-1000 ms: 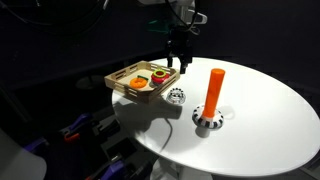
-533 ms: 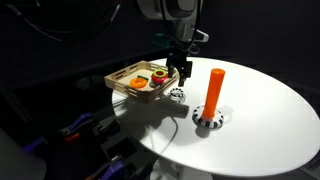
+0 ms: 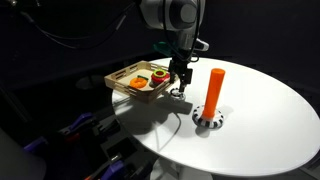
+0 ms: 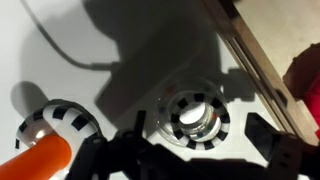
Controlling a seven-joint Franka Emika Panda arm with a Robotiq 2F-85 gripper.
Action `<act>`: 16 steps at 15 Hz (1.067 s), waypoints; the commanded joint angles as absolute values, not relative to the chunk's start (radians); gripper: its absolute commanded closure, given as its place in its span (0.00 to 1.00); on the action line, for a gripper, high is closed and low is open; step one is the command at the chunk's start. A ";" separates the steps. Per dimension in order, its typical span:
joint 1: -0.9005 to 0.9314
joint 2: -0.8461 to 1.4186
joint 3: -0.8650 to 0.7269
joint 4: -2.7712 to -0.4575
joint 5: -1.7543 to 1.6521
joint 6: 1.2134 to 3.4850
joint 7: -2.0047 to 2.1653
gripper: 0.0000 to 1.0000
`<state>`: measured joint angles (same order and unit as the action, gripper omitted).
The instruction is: Put the small striped ring in the box
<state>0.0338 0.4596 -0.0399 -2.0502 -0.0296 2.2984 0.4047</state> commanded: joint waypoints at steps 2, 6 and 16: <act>0.081 0.506 -0.072 -1.995 -0.037 2.312 0.472 0.00; 0.111 0.525 -0.095 -1.983 -0.048 2.331 0.513 0.00; 0.127 0.543 -0.127 -2.009 -0.031 2.381 0.564 0.00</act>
<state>0.1178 0.5378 -0.1132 -2.0078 -0.0313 2.3630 0.5334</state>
